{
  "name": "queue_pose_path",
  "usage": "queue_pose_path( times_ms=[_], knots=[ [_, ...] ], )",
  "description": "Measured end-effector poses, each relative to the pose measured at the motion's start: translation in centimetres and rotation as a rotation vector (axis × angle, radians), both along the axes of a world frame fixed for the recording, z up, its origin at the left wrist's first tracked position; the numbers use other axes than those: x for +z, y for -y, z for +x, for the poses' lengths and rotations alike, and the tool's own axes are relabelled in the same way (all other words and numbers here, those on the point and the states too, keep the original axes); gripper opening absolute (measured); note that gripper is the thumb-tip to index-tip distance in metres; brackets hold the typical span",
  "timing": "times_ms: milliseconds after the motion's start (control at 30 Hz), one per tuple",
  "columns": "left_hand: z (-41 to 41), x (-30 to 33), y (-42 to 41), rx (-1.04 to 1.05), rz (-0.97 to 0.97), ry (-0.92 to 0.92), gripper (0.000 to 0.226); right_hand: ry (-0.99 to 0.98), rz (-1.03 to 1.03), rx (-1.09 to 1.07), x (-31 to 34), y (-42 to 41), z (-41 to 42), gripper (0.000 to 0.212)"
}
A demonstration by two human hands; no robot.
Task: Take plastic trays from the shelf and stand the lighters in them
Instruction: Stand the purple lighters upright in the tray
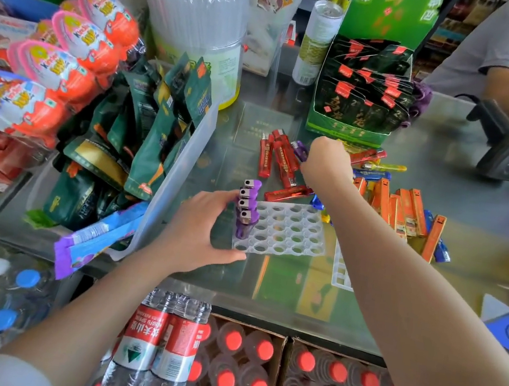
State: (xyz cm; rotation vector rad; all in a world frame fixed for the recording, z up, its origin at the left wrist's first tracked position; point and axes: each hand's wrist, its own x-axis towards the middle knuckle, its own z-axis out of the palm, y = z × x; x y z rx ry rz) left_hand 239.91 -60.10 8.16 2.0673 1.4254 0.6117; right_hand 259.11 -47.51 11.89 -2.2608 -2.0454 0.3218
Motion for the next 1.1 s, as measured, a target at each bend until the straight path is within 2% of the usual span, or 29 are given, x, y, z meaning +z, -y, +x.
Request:
queue_pose_path(
  times_ms=[67,167,333,467,533,633,900,1000,1100],
  knots=[
    [0.0,0.0,0.0,0.001,-0.01,0.001,0.08,-0.077,0.01,0.027,0.2,0.3,0.0,0.004],
    [-0.1,-0.1,0.0,-0.006,-0.025,-0.003,0.082,-0.243,0.072,0.099,0.9,2.1,0.2,0.015],
    [-0.4,-0.1,0.5,-0.023,-0.017,0.005,0.082,-0.779,0.095,0.106,1.3,8.2,0.5,0.005],
    [-0.2,-0.2,0.6,-0.046,-0.003,-0.024,0.079,-0.913,0.119,0.123,0.2,12.6,0.6,0.011],
    [-0.2,-0.4,0.7,-0.043,-0.005,-0.014,0.077,-0.929,0.128,0.145,-0.4,14.3,0.5,0.016],
    [-0.5,-0.8,1.3,-0.064,0.007,0.001,0.08,-0.854,0.139,0.2,-1.4,16.0,0.0,0.003],
    [-0.9,-0.5,2.2,-0.038,-0.013,0.048,0.083,-0.731,0.183,0.359,-1.1,16.9,-1.5,0.012],
    [-0.8,-0.4,2.2,-0.034,-0.002,0.031,0.081,-0.684,0.252,0.347,-1.1,17.4,-1.7,0.026],
    [-0.7,-0.5,2.1,-0.021,0.0,0.017,0.08,-0.646,0.233,0.34,-0.8,17.3,-1.7,0.031]
  ],
)
